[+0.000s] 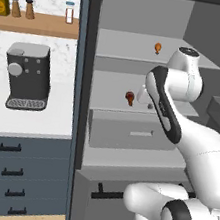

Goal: Place one broccoli and one chicken drumstick in each tupperware on the nearby counter, to pack two identical lunches.

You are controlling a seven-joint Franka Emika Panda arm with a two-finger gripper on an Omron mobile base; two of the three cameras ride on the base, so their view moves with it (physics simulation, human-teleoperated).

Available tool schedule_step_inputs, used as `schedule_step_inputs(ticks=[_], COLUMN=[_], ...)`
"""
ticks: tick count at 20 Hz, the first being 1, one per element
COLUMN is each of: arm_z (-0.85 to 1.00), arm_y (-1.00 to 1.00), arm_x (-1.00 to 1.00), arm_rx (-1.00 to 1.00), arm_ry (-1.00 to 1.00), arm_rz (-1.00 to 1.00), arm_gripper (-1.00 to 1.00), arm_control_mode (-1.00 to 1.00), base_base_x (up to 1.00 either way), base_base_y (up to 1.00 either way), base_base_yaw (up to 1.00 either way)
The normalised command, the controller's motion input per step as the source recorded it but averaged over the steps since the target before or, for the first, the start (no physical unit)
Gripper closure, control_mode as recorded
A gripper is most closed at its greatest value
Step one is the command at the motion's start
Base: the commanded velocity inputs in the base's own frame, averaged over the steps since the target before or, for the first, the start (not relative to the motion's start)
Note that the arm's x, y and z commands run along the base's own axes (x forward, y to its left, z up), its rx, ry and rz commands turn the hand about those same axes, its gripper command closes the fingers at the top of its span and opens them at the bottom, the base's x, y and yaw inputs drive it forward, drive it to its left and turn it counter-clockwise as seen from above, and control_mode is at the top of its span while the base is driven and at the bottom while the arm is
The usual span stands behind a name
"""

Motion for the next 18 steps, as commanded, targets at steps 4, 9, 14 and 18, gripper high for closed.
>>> schedule_step_inputs(ticks=[4,9,14,18], arm_z=[-0.09,-0.45,-0.38,-0.10], arm_y=[0.04,0.00,0.00,0.00], arm_x=[0.05,0.16,0.00,0.13], arm_rx=[-0.01,0.00,0.00,0.00], arm_ry=[-0.13,-0.33,-0.23,-0.04], arm_rz=[-0.01,0.00,0.00,0.00], arm_gripper=[-1.00,-1.00,-1.00,-1.00], arm_control_mode=[-1.00,-1.00,-1.00,-1.00], base_base_x=[0.00,0.00,0.00,0.00], base_base_y=[0.00,0.00,0.00,0.00], base_base_yaw=[0.00,0.00,0.00,0.00])
